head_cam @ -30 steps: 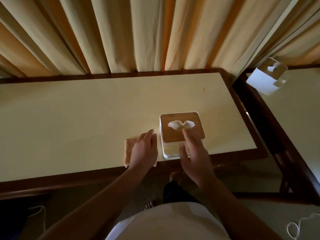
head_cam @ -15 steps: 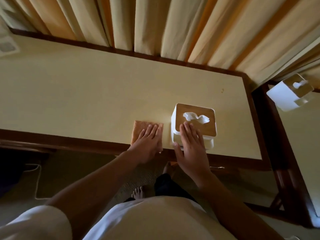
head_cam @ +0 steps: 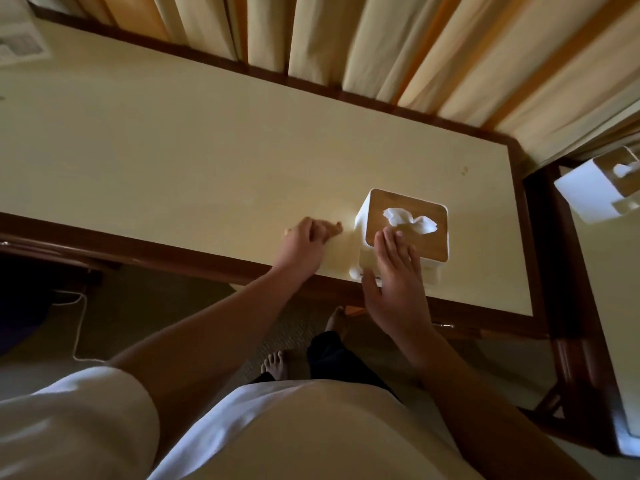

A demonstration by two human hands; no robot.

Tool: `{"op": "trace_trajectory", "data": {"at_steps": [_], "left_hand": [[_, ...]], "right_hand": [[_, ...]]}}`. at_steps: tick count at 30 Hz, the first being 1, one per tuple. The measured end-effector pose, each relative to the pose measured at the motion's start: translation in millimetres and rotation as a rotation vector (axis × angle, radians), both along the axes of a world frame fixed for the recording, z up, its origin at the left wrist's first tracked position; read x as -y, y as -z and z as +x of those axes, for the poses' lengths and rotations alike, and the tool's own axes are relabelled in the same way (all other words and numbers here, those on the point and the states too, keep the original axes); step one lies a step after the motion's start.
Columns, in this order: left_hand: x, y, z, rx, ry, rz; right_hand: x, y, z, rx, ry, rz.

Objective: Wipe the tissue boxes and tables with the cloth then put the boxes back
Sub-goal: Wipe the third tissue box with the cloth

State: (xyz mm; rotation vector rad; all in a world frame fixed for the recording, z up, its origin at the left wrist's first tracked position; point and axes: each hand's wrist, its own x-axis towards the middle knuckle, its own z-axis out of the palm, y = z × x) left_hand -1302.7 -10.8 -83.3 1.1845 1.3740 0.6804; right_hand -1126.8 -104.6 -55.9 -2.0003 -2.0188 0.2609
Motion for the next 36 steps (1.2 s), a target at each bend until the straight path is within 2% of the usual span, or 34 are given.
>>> {"op": "trace_trajectory", "data": {"at_steps": [2, 5, 8, 12, 15, 18, 21, 24, 27, 31, 36], "left_hand": [[-15.5, -14.3, 22.4, 0.238, -0.118, -0.179], [-27.3, -32.4, 55.8, 0.440, -0.183, -0.316], [-5.8, -39.0, 60.9, 0.537, -0.133, -0.348], [65.1, -25.2, 50.3, 0.603, -0.061, -0.336], [40.9, -30.1, 55.1, 0.515, -0.068, -0.287], [-9.7, -31.2, 70.8, 0.473, -0.139, -0.318], [11.4, -1.6, 72.6, 0.393, -0.056, -0.202], [64.4, 18.6, 68.1, 0.539, -0.021, -0.130], [25.2, 10.2, 72.9, 0.517, -0.073, -0.112], [-31.1, 16.5, 78.9, 0.447, -0.139, -0.253], [62.8, -15.6, 68.8, 0.523, -0.152, -0.217]], "right_hand": [[-1.0, -5.4, -0.5, -0.010, -0.003, -0.063], [-2.1, -10.3, 5.0, 0.007, -0.044, -0.130], [-4.6, -15.8, 10.8, 0.001, -0.092, -0.195], [-6.4, -19.1, 10.5, 0.004, -0.085, -0.217], [-4.4, -18.7, 6.8, 0.014, -0.081, -0.197], [-3.2, -19.5, 6.5, -0.029, -0.064, -0.212], [-3.2, -21.4, 7.1, 0.000, -0.077, -0.226], [-4.1, -22.1, 7.9, -0.008, -0.087, -0.224], [-3.7, -20.8, 8.6, 0.007, -0.090, -0.232], [-8.2, -27.7, 16.3, -0.002, -0.131, -0.306], [-8.5, -27.8, 14.7, 0.034, -0.114, -0.342]]}}
